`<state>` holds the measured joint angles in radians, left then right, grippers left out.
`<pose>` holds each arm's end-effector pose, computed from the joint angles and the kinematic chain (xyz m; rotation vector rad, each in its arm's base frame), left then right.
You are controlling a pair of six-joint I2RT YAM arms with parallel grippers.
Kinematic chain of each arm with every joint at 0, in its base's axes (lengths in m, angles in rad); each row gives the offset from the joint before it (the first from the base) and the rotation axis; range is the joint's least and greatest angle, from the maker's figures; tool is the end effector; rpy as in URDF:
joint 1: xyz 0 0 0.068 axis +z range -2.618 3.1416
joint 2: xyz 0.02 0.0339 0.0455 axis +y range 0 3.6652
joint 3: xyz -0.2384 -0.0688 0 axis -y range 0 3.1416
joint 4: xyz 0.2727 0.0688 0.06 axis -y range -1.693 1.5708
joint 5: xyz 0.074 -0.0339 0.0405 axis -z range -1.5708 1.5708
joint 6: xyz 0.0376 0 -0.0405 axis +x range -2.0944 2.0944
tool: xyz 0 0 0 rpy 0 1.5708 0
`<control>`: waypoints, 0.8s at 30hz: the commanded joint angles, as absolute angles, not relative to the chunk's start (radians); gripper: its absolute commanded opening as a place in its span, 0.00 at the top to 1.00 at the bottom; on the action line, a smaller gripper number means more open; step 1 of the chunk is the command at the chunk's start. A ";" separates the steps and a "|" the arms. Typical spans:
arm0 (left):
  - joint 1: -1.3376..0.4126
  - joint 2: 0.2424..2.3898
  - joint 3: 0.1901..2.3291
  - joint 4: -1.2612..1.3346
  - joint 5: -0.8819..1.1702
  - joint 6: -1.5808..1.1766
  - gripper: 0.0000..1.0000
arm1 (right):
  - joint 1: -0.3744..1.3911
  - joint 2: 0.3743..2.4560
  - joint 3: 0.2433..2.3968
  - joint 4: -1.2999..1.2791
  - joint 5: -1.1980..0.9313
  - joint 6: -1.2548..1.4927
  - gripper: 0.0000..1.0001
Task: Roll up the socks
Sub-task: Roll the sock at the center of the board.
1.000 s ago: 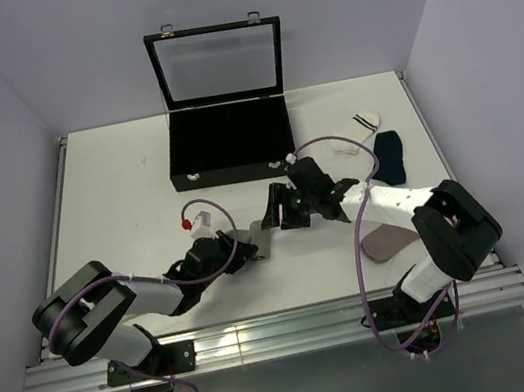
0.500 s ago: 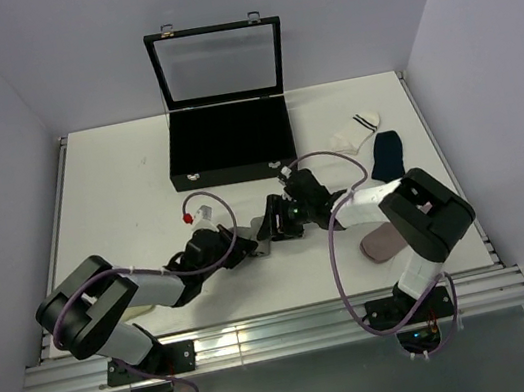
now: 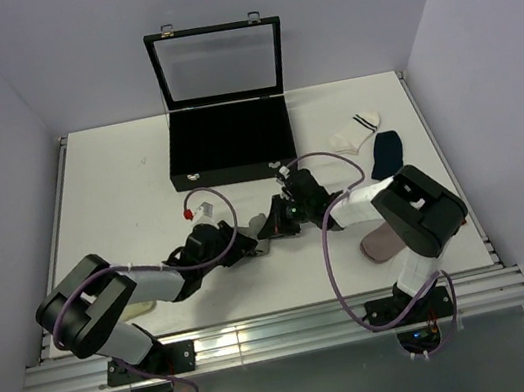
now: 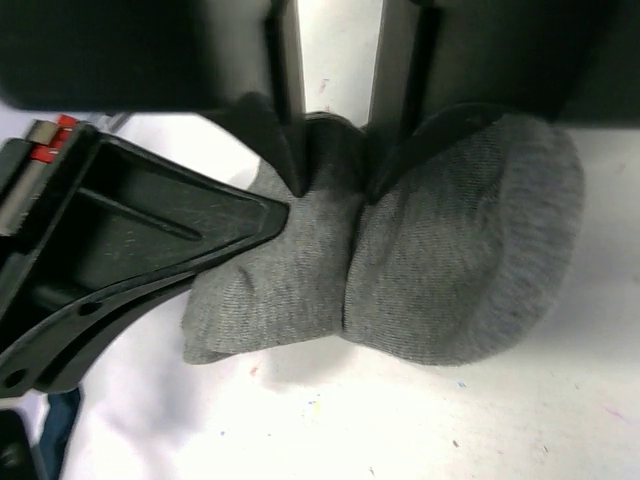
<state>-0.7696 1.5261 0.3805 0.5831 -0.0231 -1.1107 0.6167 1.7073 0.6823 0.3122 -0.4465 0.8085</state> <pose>0.1952 -0.1879 0.0685 -0.4105 2.2959 -1.0233 0.2573 0.2023 0.0772 -0.0191 2.5258 1.1829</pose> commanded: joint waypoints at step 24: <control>-0.991 1.416 0.621 0.281 -0.339 -0.707 0.40 | 0.689 1.859 1.219 -0.633 -0.129 0.675 1.00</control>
<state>-0.9375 1.3731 0.5549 0.2558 -0.2768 -0.7765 0.6716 1.8191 1.1748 -0.4976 -0.1898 0.6861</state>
